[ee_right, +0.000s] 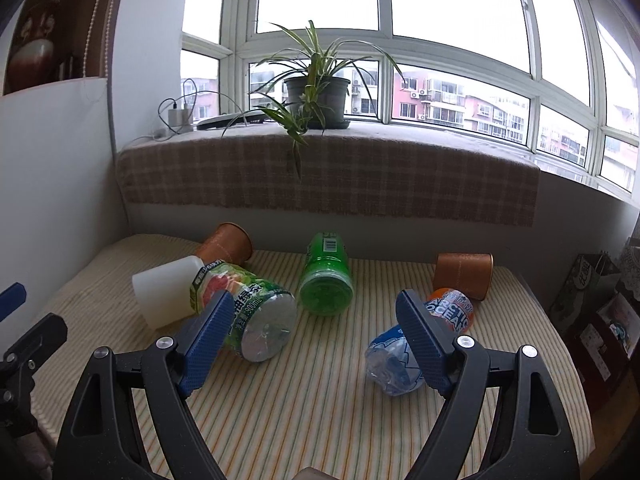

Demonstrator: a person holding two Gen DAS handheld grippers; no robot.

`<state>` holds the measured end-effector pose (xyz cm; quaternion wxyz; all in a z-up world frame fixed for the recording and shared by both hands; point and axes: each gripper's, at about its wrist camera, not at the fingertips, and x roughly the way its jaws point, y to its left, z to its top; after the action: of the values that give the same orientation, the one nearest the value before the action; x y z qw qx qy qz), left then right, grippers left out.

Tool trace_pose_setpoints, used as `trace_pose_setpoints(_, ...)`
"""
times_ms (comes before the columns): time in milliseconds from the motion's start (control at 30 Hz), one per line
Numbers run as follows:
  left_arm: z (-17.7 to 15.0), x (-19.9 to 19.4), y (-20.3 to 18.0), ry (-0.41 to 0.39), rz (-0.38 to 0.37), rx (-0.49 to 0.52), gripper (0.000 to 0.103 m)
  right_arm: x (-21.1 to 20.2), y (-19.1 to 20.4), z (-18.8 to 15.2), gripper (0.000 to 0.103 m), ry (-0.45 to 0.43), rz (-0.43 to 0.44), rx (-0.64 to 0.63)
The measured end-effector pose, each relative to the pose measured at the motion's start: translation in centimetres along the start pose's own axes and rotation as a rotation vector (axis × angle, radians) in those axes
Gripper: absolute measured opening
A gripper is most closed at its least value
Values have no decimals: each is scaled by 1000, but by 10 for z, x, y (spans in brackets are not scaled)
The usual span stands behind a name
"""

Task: Flip cup upright
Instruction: 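Move the right gripper to the lying orange paper cup and close on it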

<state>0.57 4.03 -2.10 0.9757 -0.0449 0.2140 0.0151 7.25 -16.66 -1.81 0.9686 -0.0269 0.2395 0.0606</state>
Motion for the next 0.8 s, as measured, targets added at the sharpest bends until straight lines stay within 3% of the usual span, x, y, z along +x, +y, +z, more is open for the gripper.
trace_pose_setpoints(100, -3, 1, 8, 25, 5, 2, 103, 24, 6, 12, 83, 69, 93, 28)
trace_pose_setpoints(267, -9, -4, 25, 49, 33, -15, 103, 77, 3, 31, 83, 231, 242, 194)
trace_pose_setpoints(533, -19, -8, 49, 90, 61, -58, 103, 137, 31, 65, 83, 382, 292, 266)
trace_pose_setpoints(800, -23, -13, 66, 97, 69, -96, 103, 206, 63, 76, 83, 584, 255, 342)
